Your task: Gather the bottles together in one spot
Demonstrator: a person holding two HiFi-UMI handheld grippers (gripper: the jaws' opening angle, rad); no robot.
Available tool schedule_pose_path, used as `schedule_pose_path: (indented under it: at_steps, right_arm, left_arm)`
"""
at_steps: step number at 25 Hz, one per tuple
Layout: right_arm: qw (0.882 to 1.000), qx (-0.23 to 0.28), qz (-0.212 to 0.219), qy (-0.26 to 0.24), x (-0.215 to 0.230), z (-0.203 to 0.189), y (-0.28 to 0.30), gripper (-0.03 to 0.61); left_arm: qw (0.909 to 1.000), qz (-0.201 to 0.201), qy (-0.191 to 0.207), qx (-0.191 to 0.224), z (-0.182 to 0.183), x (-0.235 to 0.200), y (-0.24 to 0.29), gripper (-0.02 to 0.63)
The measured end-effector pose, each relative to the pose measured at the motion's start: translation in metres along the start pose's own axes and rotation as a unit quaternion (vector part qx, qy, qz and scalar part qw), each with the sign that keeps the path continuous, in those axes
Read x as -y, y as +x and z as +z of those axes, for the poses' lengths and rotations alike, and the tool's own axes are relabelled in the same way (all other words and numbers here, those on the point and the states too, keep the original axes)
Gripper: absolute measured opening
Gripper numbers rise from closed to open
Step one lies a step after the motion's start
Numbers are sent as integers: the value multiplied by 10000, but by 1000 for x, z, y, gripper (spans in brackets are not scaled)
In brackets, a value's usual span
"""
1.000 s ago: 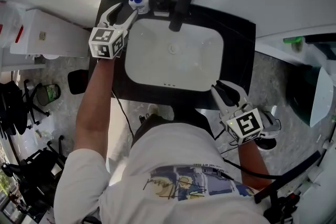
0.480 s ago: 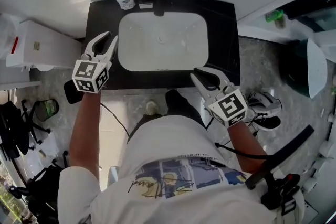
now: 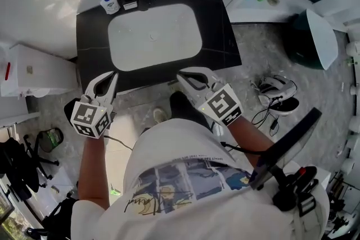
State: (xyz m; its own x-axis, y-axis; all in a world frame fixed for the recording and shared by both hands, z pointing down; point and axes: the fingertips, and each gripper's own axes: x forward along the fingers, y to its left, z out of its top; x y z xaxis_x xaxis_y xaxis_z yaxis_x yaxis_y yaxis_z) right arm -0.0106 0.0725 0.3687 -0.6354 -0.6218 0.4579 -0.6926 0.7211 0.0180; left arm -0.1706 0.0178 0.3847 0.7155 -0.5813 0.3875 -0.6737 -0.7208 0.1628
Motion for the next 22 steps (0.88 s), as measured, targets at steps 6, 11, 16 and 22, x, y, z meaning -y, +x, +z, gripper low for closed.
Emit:
schedule_pose_path:
  at_steps: [6,11,16,22]
  right_arm:
    - [10000,49,-33,16,-16,3,-9,2]
    - [10000,67,-19,-71,-27,6,-15,2]
    - [9998,93,-3,-170,-35,10,-17,2]
    - [9995,101,-10,-290,-37,14,-22,2]
  left_arm:
    - [9994,-322,-11,-91,-5,41,-17,2]
    - [9977,-662,23,-148,-2,74,-20,2]
    - [9962,-854,-35,-141,1,91,-22,2]
    - [9949,-992,31,-185,3,104,-21,2]
